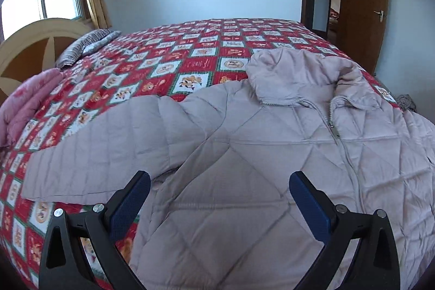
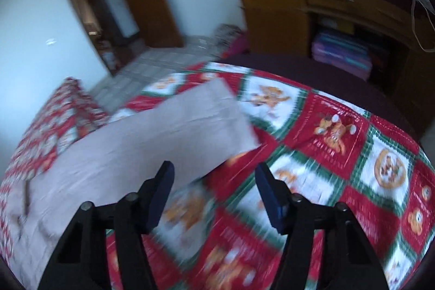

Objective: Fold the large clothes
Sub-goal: 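Grasp the jacket sleeve cuff with the right tool and lift it, then fold the held sleeve across the jacket body with the right tool, then release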

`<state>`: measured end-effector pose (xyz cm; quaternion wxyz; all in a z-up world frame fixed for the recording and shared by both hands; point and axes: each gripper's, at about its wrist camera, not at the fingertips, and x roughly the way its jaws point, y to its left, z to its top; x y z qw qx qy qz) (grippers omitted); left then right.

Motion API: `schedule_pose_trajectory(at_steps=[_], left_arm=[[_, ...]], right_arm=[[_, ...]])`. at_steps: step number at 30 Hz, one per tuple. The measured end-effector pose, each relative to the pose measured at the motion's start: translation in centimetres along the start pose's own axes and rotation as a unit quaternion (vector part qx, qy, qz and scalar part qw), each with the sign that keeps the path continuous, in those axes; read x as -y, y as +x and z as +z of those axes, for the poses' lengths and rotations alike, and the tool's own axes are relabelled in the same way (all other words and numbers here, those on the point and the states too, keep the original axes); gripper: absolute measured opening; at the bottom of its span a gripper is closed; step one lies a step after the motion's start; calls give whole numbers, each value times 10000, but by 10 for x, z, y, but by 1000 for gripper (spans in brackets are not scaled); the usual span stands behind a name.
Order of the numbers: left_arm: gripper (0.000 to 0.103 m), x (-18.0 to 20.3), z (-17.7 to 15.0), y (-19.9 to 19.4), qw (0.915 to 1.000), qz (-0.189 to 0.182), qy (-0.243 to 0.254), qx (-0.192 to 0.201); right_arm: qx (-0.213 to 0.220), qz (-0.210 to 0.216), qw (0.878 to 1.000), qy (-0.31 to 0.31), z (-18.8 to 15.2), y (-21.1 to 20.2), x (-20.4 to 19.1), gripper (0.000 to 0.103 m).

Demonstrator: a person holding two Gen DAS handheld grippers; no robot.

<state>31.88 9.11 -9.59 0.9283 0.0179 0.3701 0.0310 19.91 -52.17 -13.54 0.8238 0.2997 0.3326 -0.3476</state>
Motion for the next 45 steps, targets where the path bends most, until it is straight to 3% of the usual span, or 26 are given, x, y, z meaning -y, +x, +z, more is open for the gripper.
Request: schedule_pose_trajectory(at_steps=[6, 9, 11, 15, 19, 23, 27, 33, 40, 45], left_arm=[[102, 4, -3, 36, 9999, 94, -27, -59], [102, 2, -12, 56, 9995, 137, -111, -274], [102, 4, -20, 64, 9991, 172, -140, -356], [102, 10, -21, 63, 9992, 275, 13, -281], [102, 5, -21, 65, 9993, 142, -90, -331], [102, 3, -22, 65, 9993, 71, -151, -345], [102, 2, -22, 65, 9993, 38, -176, -332], [102, -2, -23, 64, 9991, -114, -282, -292], [102, -11, -24, 63, 9977, -402, -513, -211], [102, -15, -25, 63, 9963, -557, -641, -163]], right_arm=[[-55, -384, 9992, 15, 15, 25, -5, 59], [-87, -492, 9987, -63, 17, 31, -6, 47], [-120, -677, 9972, -294, 20, 32, -12, 27], [-51, -736, 9958, -536, 19, 26, -16, 15], [510, -654, 9923, -925, 22, -14, -38, 14], [1012, -25, 9854, -1369, 22, -77, -76, 14], [1308, 795, 9609, -2307, -4, -142, -149, 14], [1089, 2130, 9010, -3620, -89, -198, -269, 14], [155, 3226, 8330, -4493, -215, -186, -365, 14], [-407, 3460, 8116, -4689, -272, -166, -411, 13]])
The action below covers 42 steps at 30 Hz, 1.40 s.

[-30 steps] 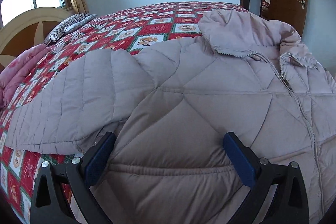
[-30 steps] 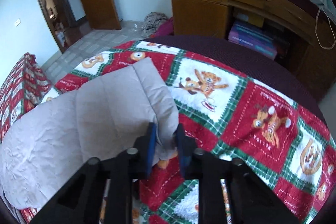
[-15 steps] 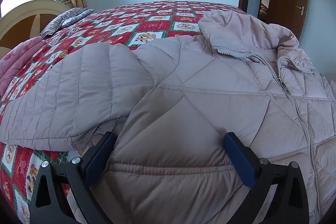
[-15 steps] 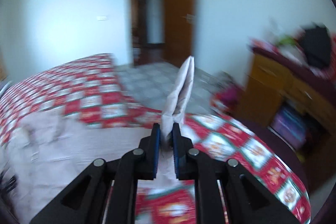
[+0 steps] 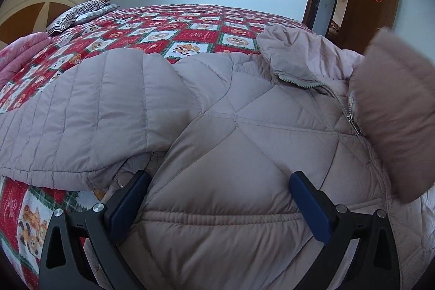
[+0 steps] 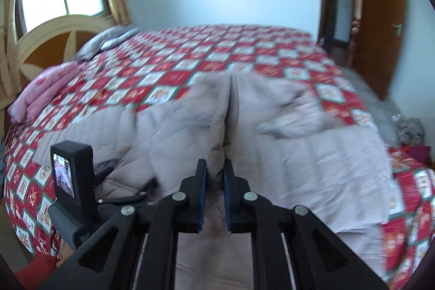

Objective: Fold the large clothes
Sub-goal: 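Fold the held sleeve across the jacket body with the right tool, then release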

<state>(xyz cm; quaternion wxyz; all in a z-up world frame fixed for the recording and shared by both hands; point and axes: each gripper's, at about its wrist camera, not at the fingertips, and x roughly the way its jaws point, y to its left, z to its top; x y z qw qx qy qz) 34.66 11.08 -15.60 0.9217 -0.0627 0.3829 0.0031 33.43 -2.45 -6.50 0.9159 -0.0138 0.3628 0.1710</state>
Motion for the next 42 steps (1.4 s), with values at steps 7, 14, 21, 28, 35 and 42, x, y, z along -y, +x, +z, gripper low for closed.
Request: schedule_pose_trajectory(at_steps=[7, 14, 21, 28, 35, 42], left_arm=[[102, -3, 0, 0, 9999, -108, -73, 40], [102, -5, -1, 1, 9998, -121, -134, 46], [102, -8, -1, 1, 9996, -200, -197, 67], [102, -5, -1, -2, 9997, -152, -184, 76], [102, 2, 15, -35, 9987, 105, -231, 444], [102, 29, 65, -58, 9952, -217, -559, 769]], right_arm=[[-346, 550, 9978, 159, 2, 49, -23, 14], [-839, 1550, 9832, 473, -6, 83, -34, 15], [-733, 1686, 9820, 433, 7, 65, -33, 55], [786, 17, 9929, 889, 20, -33, 72, 54], [92, -1729, 9679, 1824, -16, -7, 195, 14], [-552, -1622, 9659, 1943, -40, 22, 202, 10]])
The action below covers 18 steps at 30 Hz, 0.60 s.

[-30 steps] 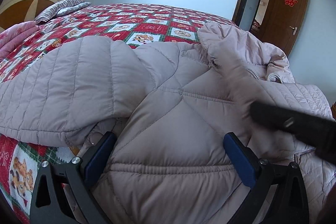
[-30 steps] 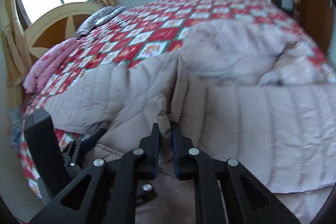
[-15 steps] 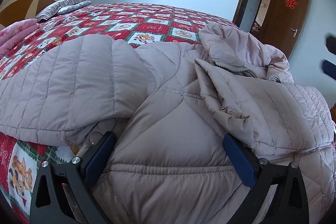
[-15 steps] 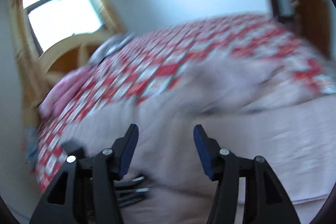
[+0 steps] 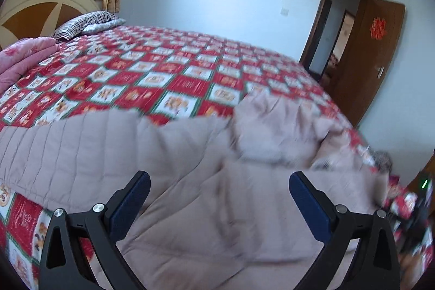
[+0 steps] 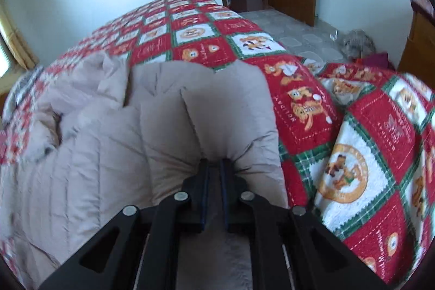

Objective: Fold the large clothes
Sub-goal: 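Fold the held sleeve across the jacket body with the right tool, then release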

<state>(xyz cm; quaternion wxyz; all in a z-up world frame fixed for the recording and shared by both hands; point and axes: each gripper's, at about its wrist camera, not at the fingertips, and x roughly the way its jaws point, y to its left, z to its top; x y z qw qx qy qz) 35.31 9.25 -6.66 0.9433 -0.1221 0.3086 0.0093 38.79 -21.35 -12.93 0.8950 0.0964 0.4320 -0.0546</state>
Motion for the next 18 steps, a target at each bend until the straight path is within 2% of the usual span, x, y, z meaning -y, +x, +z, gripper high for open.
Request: schedule_pose_trajectory(at_steps=[2, 4, 7, 11, 14, 18], left_arm=[[102, 11, 1, 10, 9997, 159, 198, -16], [102, 18, -11, 39, 9962, 632, 433, -411], [102, 10, -46, 76, 9875, 1068, 453, -1062], [102, 6, -54, 76, 9897, 1041, 393, -898], [102, 6, -54, 83, 9885, 1029, 436, -1017], [102, -11, -44, 60, 9937, 645, 256, -885]], right_arm=[[4, -143, 9997, -201, -2, 1, -10, 10], [3, -116, 9998, -181, -2, 1, -9, 10], [38, -119, 9998, -171, -4, 6, -3, 10], [194, -575, 9965, -568, -21, 4, -2, 9], [369, -843, 9932, -711, -23, 7, -11, 10], [479, -935, 9915, -772, -22, 7, -13, 10]])
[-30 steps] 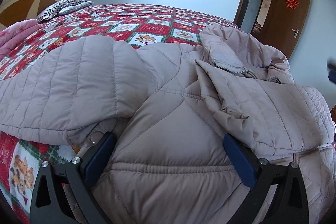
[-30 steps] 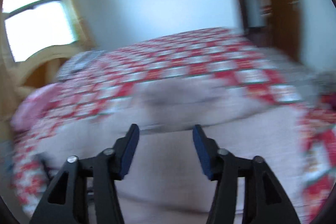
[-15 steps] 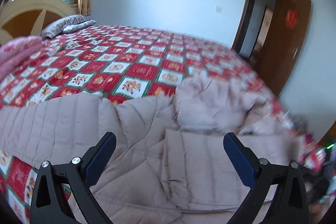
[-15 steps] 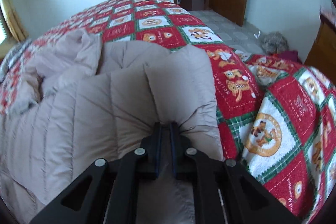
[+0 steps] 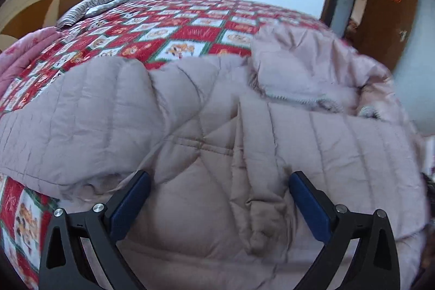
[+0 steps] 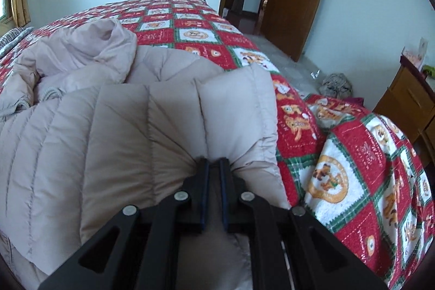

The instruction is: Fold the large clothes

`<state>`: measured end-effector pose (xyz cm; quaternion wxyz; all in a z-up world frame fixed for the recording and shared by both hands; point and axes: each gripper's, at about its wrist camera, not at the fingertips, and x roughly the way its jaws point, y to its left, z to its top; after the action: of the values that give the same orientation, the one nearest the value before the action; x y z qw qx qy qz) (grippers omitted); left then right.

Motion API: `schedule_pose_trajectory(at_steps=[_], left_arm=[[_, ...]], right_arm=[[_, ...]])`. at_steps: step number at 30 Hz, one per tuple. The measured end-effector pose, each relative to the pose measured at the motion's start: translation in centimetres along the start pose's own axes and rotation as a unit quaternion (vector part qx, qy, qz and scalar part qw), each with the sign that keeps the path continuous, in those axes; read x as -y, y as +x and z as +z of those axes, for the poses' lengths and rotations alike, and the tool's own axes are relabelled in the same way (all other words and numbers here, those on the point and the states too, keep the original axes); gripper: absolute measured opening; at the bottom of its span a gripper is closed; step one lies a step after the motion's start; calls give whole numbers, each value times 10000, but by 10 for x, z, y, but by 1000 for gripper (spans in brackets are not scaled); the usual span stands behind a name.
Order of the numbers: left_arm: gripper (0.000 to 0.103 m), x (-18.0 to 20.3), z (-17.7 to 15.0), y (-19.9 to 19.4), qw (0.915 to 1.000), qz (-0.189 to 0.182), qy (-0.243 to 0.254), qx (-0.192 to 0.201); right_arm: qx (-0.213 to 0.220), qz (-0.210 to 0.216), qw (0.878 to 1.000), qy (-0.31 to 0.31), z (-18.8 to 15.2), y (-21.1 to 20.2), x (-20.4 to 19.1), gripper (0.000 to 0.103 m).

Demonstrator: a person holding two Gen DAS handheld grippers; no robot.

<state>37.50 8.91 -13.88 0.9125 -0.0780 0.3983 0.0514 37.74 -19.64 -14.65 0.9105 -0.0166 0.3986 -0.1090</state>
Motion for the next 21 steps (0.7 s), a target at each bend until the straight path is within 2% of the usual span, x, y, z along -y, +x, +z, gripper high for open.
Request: schedule_pose_trajectory(at_steps=[2, 4, 5, 7, 10, 12, 14, 17, 19, 21], left_arm=[[102, -25, 4, -26, 9987, -69, -355, 345], [102, -69, 12, -53, 9939, -114, -826, 719], [102, -100, 16, -65, 9899, 56, -1122, 861], [102, -149, 22, -77, 9816, 558, -1535, 989], [102, -229, 25, -88, 9603, 1541, -2037, 1121], [102, -278, 23, -86, 9439, 2184, -2258, 1018], [102, -320, 17, -79, 9278, 2694, -2488, 692], [102, -362, 6, -67, 9157, 2714, -2941, 378], [102, -383, -2, -58, 9086, 2494, -3341, 255], [102, -399, -11, -49, 8966, 2198, -3839, 192]], right_arm=[[21, 77, 9999, 78, 0, 0, 4, 10], [30, 145, 9998, 163, 1, 2, 7, 11], [35, 147, 9997, 177, 1, 2, 7, 11], [51, 134, 9997, 185, -1, 0, 7, 11], [89, 149, 9996, 237, -2, -2, 7, 12], [112, 166, 9995, 254, -2, -2, 7, 12], [128, 165, 9995, 240, -2, -2, 5, 13], [131, 192, 9995, 226, -4, -2, 5, 14], [130, 198, 9995, 225, -5, -3, 5, 15], [126, 204, 9994, 230, -4, -2, 4, 15]])
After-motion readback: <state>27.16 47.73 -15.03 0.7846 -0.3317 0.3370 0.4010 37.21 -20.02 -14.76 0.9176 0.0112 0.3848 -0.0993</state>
